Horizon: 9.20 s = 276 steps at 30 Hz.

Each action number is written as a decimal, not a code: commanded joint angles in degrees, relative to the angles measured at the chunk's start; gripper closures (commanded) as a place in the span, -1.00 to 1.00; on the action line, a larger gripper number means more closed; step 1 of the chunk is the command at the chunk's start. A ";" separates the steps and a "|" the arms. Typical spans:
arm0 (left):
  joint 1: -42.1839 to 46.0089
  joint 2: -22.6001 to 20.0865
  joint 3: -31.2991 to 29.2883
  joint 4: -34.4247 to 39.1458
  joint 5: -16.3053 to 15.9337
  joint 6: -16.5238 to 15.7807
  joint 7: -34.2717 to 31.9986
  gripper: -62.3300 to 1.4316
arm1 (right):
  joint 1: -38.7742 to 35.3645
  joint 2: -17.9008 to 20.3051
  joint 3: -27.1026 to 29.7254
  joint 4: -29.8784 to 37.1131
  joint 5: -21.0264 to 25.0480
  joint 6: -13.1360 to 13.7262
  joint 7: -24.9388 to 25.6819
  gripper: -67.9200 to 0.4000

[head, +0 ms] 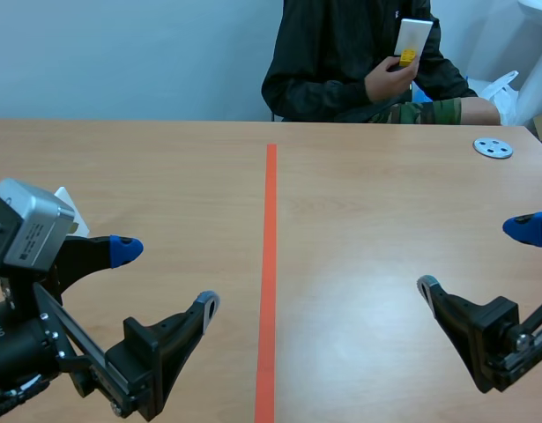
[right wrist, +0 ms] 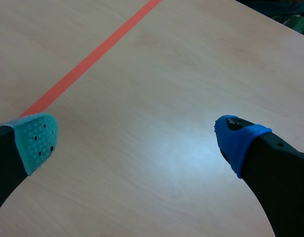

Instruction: Sort the leaf by its shape. The table is split by an orange tape line. A compound leaf with several leaflets goes to the left side, a simple leaf with one blade goes to the right side. Return to the home posture when a red brick is placed on the table.

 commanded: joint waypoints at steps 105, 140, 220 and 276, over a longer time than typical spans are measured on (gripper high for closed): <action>-0.98 -0.35 -0.44 0.79 -0.55 -0.07 -0.72 -1.00 | 34.53 -2.82 -30.03 -31.54 -10.01 9.14 6.05 -1.00; -1.01 -0.35 -0.48 0.79 1.42 0.39 -0.70 -1.00 | 45.40 -12.22 -44.65 -45.09 -18.71 6.93 12.68 -0.16; -1.20 -0.35 -0.48 0.79 1.40 0.37 -0.76 -1.00 | 58.16 -6.60 -3.78 -70.07 -0.24 -5.18 7.96 0.95; -2.75 -0.35 -0.48 0.79 1.38 0.55 -0.70 -1.00 | 36.00 -0.20 -0.04 -24.94 14.47 2.27 -13.68 -1.00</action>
